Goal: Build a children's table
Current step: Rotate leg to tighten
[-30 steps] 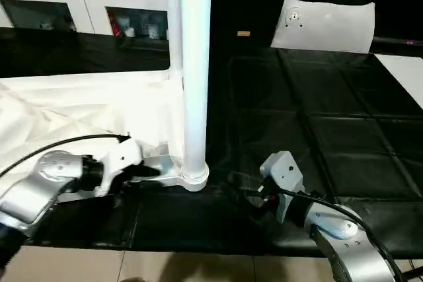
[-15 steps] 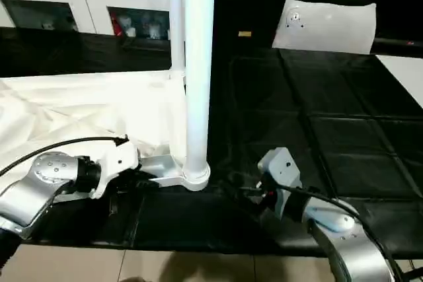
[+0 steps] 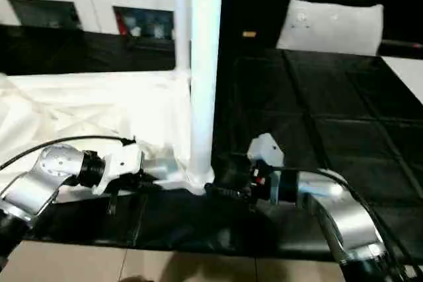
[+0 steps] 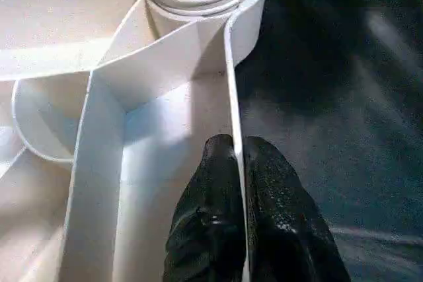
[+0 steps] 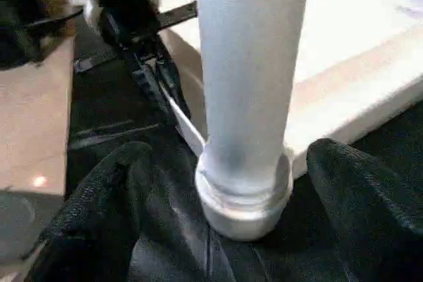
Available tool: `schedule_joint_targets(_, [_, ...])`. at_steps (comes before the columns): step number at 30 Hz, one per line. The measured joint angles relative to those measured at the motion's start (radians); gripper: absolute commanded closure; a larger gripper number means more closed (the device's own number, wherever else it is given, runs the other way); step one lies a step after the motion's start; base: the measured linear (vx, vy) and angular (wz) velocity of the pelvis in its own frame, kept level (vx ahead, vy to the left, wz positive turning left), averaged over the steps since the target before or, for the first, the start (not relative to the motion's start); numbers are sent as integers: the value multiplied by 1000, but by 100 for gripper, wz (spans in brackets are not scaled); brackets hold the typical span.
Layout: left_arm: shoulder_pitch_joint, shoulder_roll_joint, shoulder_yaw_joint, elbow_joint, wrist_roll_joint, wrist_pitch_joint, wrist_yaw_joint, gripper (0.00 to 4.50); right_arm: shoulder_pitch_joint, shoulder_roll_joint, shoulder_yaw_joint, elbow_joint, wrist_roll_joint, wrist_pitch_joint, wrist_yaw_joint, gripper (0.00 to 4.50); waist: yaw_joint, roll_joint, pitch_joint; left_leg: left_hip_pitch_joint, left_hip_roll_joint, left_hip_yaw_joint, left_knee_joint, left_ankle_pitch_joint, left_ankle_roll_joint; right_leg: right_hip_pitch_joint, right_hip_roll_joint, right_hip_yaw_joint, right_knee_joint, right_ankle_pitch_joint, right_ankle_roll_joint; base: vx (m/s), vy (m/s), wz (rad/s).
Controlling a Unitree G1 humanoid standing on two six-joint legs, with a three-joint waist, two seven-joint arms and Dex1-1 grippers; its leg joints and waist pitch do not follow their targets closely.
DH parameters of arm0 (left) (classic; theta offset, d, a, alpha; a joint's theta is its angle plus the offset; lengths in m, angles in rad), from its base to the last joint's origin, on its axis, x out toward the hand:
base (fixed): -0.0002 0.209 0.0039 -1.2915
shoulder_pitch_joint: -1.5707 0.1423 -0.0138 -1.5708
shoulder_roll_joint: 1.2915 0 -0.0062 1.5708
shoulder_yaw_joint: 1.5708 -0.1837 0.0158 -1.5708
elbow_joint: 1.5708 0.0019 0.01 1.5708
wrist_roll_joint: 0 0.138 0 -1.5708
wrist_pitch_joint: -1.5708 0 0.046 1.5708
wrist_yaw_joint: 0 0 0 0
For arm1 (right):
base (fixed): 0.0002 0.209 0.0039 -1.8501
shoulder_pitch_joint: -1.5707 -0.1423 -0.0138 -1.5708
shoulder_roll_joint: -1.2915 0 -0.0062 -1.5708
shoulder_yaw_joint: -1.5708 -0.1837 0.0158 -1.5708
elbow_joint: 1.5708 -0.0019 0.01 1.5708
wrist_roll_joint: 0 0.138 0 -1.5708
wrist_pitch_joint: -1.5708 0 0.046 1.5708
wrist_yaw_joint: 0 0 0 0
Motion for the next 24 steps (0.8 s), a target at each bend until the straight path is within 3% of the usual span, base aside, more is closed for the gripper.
schedule_joint_targets(4, [-26,-8,-29,14,9,-38,-53,450,-49,-4,46,63,-26,-30,63,121,28,-4,1,-1,0,1,2,1,1,0,-2,-1,0,0,0,0,0,0])
schedule_joint_targets(7, [-37,-10,-47,21,11,-64,-84,450,-61,-4,70,88,-29,-39,106,148,39,-6,1,-2,0,3,3,1,2,0,-3,-1,0,0,0,0,0,0])
schedule_joint_targets(14, [-47,-17,-55,35,16,-96,-109,450,-95,2,99,138,-36,-45,175,218,41,-8,1,-2,0,3,3,2,3,0,-3,-2,2,1,-1,0,0,0])
schedule_joint_targets(24, [-52,-32,-41,65,9,-95,-113,450,-114,8,105,159,-41,-42,190,251,41,-8,1,-1,1,4,4,1,-1,0,-3,-2,4,2,-2,0,0,0])
